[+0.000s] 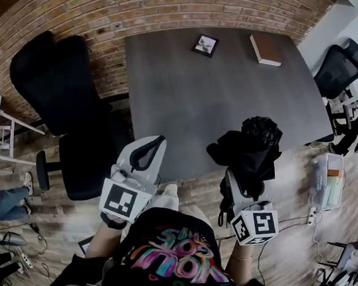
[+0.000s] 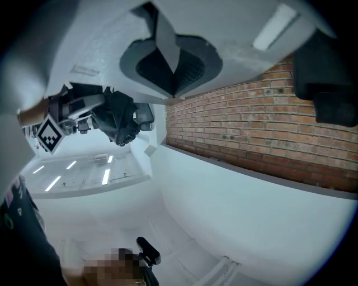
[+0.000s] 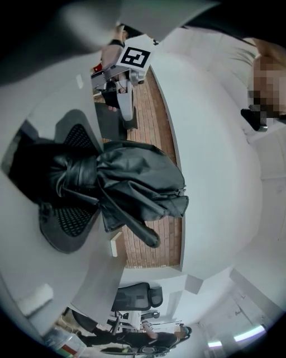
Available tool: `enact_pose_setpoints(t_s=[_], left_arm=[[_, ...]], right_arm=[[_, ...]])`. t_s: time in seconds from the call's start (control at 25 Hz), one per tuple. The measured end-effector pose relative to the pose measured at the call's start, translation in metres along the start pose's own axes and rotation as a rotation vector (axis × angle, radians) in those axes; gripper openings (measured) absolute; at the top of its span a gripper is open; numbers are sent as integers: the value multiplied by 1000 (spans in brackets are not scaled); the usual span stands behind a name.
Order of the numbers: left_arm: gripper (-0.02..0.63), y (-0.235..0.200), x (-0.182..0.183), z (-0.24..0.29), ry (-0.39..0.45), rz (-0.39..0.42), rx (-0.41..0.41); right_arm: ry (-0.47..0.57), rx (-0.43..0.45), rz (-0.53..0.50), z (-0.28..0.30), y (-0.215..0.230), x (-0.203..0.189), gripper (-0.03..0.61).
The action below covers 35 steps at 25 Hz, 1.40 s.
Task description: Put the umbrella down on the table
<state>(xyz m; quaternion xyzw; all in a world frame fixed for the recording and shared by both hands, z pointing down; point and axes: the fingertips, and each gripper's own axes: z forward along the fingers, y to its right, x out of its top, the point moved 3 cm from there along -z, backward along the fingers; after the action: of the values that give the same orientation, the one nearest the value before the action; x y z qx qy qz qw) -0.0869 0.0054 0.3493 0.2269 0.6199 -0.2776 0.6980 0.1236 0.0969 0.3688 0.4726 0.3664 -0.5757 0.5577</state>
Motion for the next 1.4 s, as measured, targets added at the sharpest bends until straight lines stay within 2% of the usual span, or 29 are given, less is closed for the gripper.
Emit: enact_pose_setpoints(t_s=[0.4, 0.64, 0.96, 1.24, 1.4], left_arm=[[0, 14, -17, 17, -19, -19, 55], [0, -30, -9, 61, -25, -38, 150], [0, -44, 3, 110, -18, -62, 289], [0, -60, 8, 123, -33, -63, 423], [0, -66, 5, 117, -50, -68, 467]], right_arm=[[-36, 74, -3, 20, 23, -12, 253], [-86, 191, -35, 98, 31, 7, 253], [-109, 365, -77, 173, 60, 34, 253], [-101, 472, -99, 218, 75, 57, 253], [-111, 513, -108, 229, 73, 61, 253]])
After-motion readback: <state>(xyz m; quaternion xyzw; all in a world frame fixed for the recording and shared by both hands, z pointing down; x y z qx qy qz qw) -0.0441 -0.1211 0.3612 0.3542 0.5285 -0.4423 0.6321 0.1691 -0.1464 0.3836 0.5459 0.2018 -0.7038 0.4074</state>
